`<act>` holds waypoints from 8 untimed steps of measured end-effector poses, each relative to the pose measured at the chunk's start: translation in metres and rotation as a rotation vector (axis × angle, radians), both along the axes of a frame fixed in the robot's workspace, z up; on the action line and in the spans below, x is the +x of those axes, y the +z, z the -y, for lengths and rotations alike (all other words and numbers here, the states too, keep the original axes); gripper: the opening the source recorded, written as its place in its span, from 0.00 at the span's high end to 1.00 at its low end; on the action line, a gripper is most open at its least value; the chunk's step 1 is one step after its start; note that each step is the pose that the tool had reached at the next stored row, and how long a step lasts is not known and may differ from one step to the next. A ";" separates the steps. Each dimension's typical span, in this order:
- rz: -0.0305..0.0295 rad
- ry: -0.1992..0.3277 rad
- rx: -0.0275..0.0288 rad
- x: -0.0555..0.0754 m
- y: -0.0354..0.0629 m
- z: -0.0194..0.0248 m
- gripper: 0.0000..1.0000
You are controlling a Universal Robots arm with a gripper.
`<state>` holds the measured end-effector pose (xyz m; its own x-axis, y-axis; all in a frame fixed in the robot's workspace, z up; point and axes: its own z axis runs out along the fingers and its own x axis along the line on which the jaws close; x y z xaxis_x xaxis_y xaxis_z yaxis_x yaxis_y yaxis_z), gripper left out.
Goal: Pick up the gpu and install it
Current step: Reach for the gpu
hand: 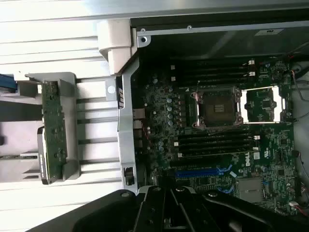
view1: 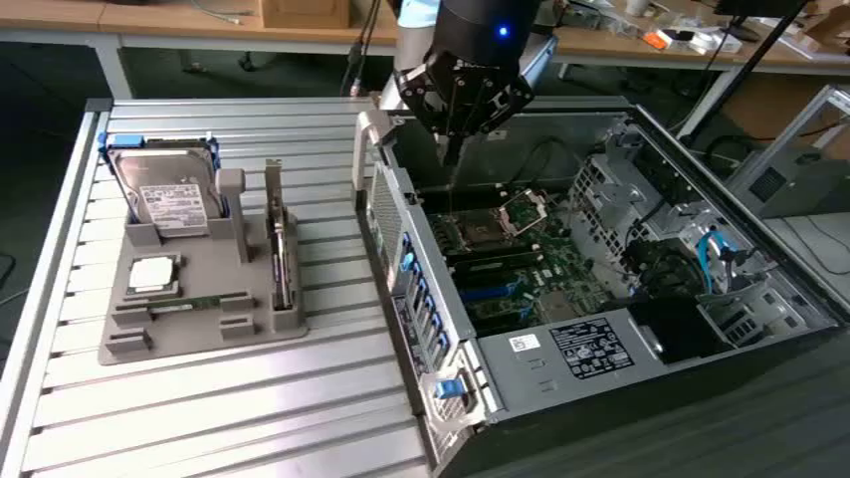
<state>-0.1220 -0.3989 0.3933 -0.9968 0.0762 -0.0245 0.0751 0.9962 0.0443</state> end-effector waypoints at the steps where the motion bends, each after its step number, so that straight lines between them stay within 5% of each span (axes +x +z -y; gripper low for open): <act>1: 0.0000 0.000 0.0000 0.000 0.0000 0.0000 0.89; 8: 0.0000 0.000 0.0000 -0.007 0.0000 0.0000 0.89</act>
